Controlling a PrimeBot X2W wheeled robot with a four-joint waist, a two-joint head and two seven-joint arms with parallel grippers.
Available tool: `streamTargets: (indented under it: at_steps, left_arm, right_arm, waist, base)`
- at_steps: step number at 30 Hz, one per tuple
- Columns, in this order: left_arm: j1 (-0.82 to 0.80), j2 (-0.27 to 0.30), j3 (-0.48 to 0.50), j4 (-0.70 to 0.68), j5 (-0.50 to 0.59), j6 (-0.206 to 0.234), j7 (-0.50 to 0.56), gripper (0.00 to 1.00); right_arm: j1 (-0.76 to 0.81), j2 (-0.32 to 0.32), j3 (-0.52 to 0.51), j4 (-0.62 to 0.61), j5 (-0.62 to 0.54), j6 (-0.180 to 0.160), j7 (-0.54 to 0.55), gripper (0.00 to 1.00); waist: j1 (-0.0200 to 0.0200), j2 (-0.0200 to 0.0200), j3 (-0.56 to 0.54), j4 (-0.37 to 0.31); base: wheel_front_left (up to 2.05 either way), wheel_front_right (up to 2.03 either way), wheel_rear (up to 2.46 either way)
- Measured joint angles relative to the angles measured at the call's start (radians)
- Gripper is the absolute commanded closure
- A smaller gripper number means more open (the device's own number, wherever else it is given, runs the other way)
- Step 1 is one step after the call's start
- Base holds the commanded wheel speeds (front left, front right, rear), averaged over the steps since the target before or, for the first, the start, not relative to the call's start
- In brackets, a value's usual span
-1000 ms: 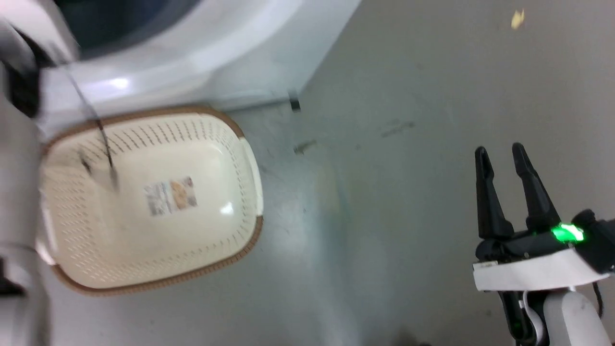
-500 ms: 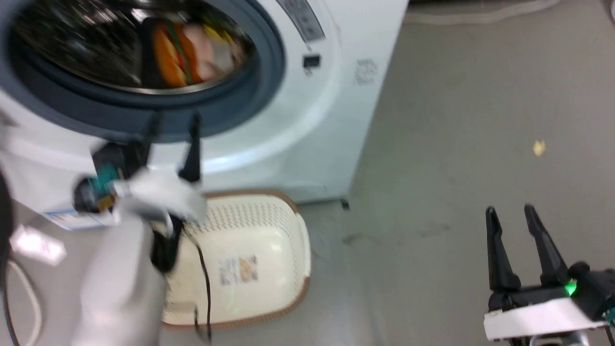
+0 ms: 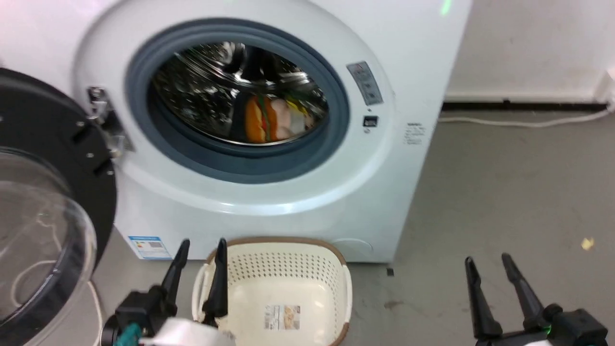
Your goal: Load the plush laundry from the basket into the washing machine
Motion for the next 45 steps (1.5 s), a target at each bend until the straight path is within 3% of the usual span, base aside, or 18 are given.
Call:
streamTargets:
  at_steps: [8, 16, 17, 45]
  left_arm:
    - [0.093, -0.006, -0.026, -0.024, 0.063, 0.004, 0.0, 0.0]
    - [0.105, -0.009, -0.023, 0.044, 0.089, 0.039, 0.0, 0.0]
    - [0.105, -0.009, -0.024, 0.056, 0.09, 0.039, 0.0, 1.0]
    - [0.101, -0.008, -0.007, 0.036, 0.117, 0.038, 0.045, 1.0]
  right_arm:
    - [0.031, 0.0, 0.014, 0.011, 0.001, 0.0, 0.0, 0.0]
    - [0.044, 0.0, 0.009, 0.02, 0.004, 0.0, 0.0, 0.0]
    - [0.044, 0.0, 0.009, 0.022, 0.004, 0.0, 0.0, 1.0]
    - [0.028, 0.0, 0.005, 0.022, -0.025, 0.0, 0.045, 1.0]
  waist:
    - [0.0001, 0.0001, -0.044, 0.032]
    - [0.0003, 0.0, -0.046, 0.034]
    - [0.0003, 0.0, -0.046, 0.035]
    - [0.0003, 0.0001, -0.041, 0.033]
  base:
    - [0.0, 0.0, 0.0]
    - [0.0, 0.0, 0.0]
    - [0.0, 0.0, 0.0]
    - [0.0, 0.0, 0.0]
